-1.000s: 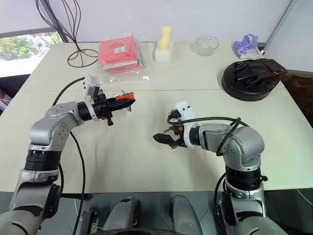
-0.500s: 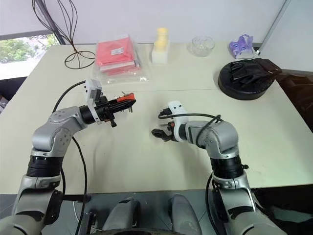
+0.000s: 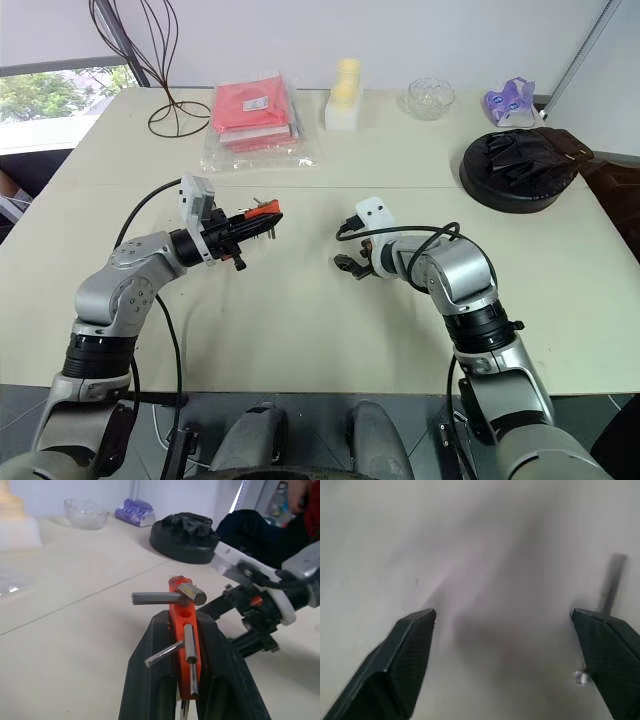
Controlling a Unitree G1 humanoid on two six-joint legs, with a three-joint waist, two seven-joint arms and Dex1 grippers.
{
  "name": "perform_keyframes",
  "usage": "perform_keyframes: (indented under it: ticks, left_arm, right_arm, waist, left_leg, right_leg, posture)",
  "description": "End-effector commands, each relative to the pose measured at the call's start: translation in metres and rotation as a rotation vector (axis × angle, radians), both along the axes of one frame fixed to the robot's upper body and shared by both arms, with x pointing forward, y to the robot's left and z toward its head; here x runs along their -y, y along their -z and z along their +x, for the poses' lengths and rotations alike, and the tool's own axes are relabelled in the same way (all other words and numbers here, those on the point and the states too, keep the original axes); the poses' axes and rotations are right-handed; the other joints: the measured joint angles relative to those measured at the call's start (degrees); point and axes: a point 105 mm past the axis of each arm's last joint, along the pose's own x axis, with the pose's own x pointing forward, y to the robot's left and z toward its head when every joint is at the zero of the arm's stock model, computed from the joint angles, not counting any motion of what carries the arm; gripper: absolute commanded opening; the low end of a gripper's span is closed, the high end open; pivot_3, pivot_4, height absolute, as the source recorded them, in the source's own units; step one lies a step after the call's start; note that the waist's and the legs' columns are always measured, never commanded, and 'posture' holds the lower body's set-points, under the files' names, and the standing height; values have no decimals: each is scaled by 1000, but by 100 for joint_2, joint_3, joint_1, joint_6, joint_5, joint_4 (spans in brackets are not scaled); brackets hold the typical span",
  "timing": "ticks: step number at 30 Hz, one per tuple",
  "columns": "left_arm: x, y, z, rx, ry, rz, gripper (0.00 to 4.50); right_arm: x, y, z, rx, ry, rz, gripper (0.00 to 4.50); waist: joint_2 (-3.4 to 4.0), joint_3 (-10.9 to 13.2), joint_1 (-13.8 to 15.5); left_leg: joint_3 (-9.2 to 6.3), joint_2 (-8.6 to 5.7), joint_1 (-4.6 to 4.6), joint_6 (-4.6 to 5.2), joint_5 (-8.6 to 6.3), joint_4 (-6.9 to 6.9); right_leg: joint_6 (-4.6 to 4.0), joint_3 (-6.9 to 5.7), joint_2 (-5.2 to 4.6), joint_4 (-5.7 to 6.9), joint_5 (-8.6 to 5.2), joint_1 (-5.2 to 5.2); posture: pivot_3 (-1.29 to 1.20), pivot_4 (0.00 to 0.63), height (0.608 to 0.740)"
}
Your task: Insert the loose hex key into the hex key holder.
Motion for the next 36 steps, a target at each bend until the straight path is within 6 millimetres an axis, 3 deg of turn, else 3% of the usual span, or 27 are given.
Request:
perform_keyframes:
  ticks: [1,3,7,16,19,26,30,31,34,36]
  left_arm:
    - [5,-14,-3,65,22,-15,0]
    - [5,-14,-3,65,23,-15,0]
    - [5,-13,-1,62,23,-15,0]
    - [10,-9,0,55,23,-11,0]
    - [9,-9,-1,61,8,-12,0]
    - [3,-9,-2,68,-28,-12,0]
    - [3,-10,-1,72,-38,-17,0]
    - [3,-9,-1,72,-38,-16,0]
    - [2,-7,-1,68,-39,-13,0]
    - [2,-6,-1,61,-35,-12,0]
  right_arm:
    - [8,-40,13,262,-63,-133,4458]
    - [21,-38,15,326,-110,-267,4458]
    - [29,-19,8,275,-167,-316,4458]
    - [13,13,9,-45,5,15,4458]
    - [24,26,10,-138,79,13,3664]
    - [25,34,5,-178,83,-18,182]
    - [23,41,-1,-177,42,-51,29]
    - [23,34,0,-123,-11,-81,29]
    - [5,-30,12,285,-303,-172,29]
    - [-11,-69,-7,530,-629,-275,29]
  waist:
    - [4,4,-1]
    - [4,4,-3]
    - [3,4,-25]
    - [5,5,-22]
    - [7,4,-25]
    - [6,2,-16]
    - [7,-1,-14]
    - [6,-1,-12]
    - [11,6,-11]
    - [33,30,-14]
  left_leg:
    - [1,0,-2,2,-1,0]
    - [1,0,-2,4,-2,-2]
    - [1,2,-1,7,-4,-3]
    - [2,6,3,7,-4,-1]
    - [2,6,7,7,-4,-2]
    - [1,6,7,9,-5,-3]
    - [0,6,8,10,-5,-3]
    - [0,6,8,10,-6,-3]
    - [1,3,7,11,-6,-3]
    - [5,0,2,11,-6,-2]
  right_leg:
    - [0,0,0,0,0,-3]
    - [0,0,1,-2,0,-4]
    - [0,0,4,-6,0,-4]
    - [0,1,5,-2,0,-2]
    - [0,1,5,-1,0,0]
    - [0,1,3,-1,0,3]
    - [0,0,4,-1,0,3]
    - [0,0,4,-1,0,4]
    - [0,0,4,-5,0,4]
    - [1,1,3,-9,0,0]
  posture:
    - [0,150,740]
    - [0,150,740]
    - [0,150,740]
    - [0,150,740]
    - [0,150,740]
    - [0,150,740]
    - [0,150,740]
    - [0,150,740]
    - [0,150,740]
    - [0,150,740]
